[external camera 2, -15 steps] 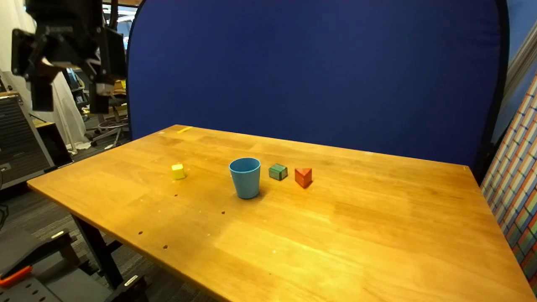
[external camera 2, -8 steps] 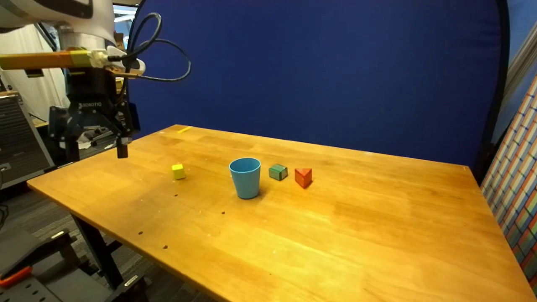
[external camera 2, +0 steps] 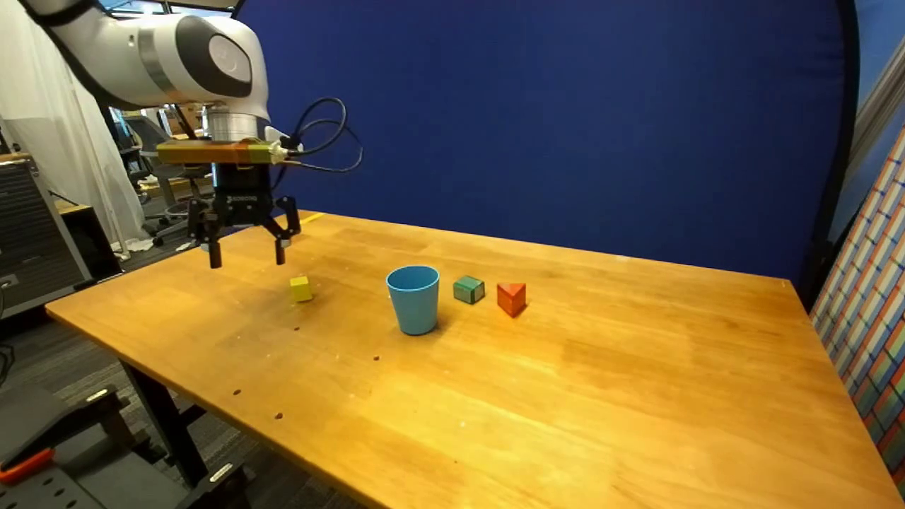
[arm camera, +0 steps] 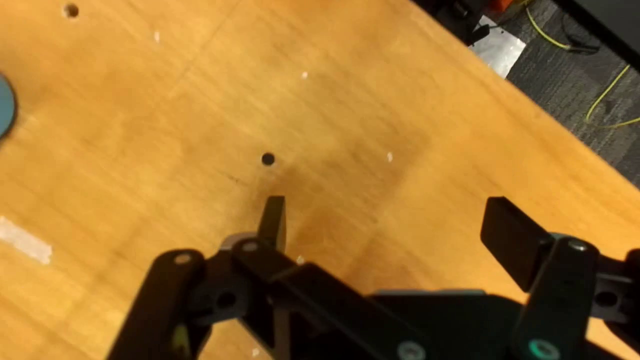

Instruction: Put the yellow block in the blue cup

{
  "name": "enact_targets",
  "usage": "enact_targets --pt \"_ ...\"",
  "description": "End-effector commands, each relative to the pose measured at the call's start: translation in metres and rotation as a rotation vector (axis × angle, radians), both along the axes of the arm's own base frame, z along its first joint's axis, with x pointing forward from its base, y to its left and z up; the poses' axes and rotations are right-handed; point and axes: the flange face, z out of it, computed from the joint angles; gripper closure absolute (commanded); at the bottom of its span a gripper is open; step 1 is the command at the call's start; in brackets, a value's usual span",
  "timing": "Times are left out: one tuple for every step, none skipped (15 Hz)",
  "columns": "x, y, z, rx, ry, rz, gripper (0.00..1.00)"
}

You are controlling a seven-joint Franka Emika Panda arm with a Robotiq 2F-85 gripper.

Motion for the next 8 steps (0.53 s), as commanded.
enact_targets --pt "0.057 -0.005 -0.017 0.035 0.017 0.029 0.00" --pt "0.066 -0.008 -0.023 0.044 0.023 0.030 0.00" --pt "0.073 -0.010 -0.030 0.047 0.025 0.032 0.00" --pt "0.080 -0.013 -0.037 0.053 0.032 0.033 0.00" --pt "0.086 -0.015 -0.043 0.058 0.038 0.033 0.00" --pt "0.090 -0.016 -0.050 0.059 0.044 0.034 0.00" --pt "0.094 -0.017 -0.057 0.059 0.051 0.035 0.00" --pt "0.098 -0.018 -0.063 0.062 0.061 0.033 0.00"
